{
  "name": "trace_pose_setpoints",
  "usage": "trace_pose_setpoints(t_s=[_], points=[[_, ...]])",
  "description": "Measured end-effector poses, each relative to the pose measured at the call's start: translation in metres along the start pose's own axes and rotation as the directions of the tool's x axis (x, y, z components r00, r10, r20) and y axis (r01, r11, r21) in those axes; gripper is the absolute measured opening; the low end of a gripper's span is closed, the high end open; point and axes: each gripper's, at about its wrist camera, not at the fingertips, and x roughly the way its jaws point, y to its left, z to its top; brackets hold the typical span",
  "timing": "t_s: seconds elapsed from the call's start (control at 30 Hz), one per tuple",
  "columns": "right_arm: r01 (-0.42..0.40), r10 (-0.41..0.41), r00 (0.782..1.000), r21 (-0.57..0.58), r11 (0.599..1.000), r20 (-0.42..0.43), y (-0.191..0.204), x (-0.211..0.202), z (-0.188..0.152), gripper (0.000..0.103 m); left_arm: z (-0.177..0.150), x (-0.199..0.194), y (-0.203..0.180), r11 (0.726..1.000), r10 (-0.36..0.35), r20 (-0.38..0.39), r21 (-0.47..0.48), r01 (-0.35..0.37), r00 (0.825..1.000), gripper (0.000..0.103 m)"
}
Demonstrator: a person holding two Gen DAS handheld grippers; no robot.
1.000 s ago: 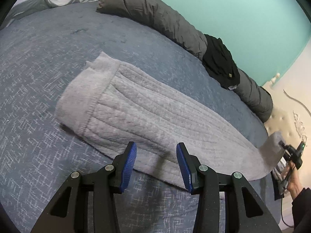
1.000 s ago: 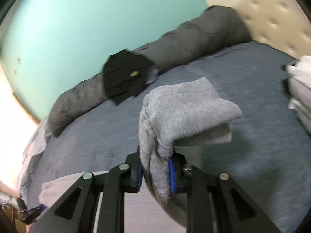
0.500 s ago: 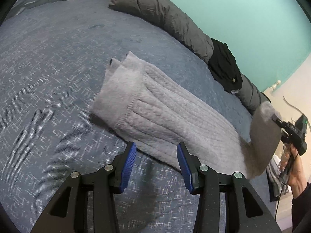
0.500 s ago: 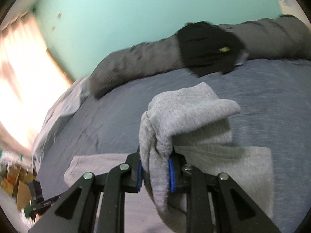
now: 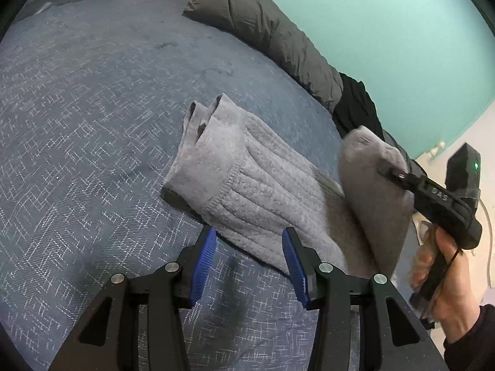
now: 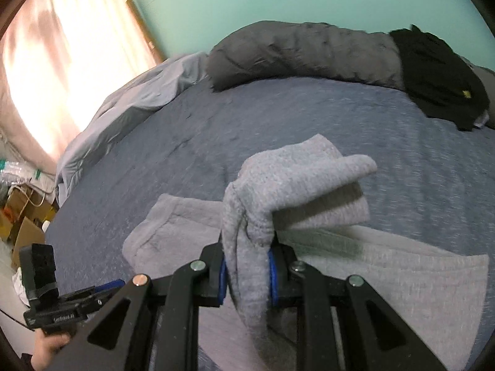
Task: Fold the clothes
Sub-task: 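Fold the held end over the strip with the right tool and release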
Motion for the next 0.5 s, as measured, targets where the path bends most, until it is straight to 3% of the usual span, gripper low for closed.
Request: trace_pose_setpoints(t_s=[0.17,0.4,0.5], points=[[0.031,-0.038,0.997,-0.099,0.995,-0.065,0.038,0.030,-0.005,0.020,0.002,-0.002,0.003,1.000,-0.004,0.002,-0.009,0.004,1.000,0.049],[0.035,-0.056,0.990,-0.163,0.986,-0.132,0.055,0.044,-0.018,0.025,0.004,-0.002,0.006,1.000,-0.008,0.004,-0.019,0.008,1.000,0.050],[-0.001,-0.013,0.994,-0.121,0.993,-0.112,0.054,0.040,-0.014,0.037,0.004,-0.002,0.005,1.000,-0.011,0.001,-0.012,0.011,1.000,0.050]])
